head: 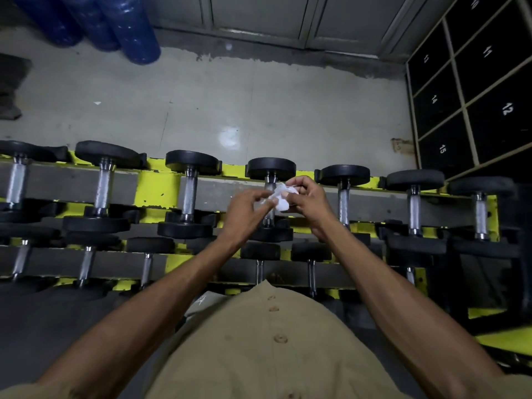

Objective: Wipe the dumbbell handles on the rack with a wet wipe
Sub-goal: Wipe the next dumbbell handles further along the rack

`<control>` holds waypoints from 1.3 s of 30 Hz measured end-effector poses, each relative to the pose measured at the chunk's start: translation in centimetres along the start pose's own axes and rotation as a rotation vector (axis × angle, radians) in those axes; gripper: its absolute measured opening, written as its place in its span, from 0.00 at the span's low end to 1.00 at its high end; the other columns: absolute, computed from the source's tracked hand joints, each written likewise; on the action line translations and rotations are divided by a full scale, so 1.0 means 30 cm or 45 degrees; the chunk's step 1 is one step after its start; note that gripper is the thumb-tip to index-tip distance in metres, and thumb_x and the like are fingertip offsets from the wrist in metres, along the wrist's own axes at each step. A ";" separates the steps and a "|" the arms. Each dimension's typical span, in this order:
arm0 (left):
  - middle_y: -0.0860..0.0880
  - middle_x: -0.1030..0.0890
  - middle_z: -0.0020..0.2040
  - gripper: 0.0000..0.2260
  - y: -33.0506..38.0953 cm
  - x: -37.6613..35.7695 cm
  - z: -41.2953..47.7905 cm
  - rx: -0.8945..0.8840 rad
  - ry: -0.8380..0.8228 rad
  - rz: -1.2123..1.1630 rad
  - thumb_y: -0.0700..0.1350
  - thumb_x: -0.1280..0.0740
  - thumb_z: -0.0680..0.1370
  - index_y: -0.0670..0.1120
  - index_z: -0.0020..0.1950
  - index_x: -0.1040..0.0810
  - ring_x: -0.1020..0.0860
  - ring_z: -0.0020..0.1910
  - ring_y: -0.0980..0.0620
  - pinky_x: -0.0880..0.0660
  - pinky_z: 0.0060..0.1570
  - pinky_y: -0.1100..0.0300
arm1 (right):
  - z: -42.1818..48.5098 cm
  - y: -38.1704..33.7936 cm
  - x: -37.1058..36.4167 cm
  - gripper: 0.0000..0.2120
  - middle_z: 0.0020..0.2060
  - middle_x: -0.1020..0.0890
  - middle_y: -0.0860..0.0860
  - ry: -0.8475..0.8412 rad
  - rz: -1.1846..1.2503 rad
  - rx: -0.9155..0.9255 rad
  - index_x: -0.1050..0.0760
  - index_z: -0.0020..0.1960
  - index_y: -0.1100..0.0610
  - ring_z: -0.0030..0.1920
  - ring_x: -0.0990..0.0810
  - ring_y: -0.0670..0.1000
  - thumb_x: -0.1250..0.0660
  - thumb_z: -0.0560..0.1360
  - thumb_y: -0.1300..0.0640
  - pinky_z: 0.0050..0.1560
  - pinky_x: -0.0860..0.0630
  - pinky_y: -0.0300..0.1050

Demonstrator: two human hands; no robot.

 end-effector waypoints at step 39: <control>0.50 0.27 0.75 0.24 -0.069 -0.044 -0.238 0.034 -0.334 0.635 0.48 0.32 0.81 0.52 0.78 0.30 0.24 0.69 0.46 0.23 0.65 0.46 | 0.080 0.161 -0.123 0.29 0.78 0.34 0.45 -1.017 -1.847 0.762 0.29 0.75 0.50 0.74 0.30 0.50 0.34 0.77 0.67 0.72 0.30 0.51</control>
Point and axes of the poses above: each hand's wrist, its own z-axis towards the middle knuckle, its own x-axis out of the back of the hand, y = z × x, the point moved 6 cm from there along z, towards the middle knuckle
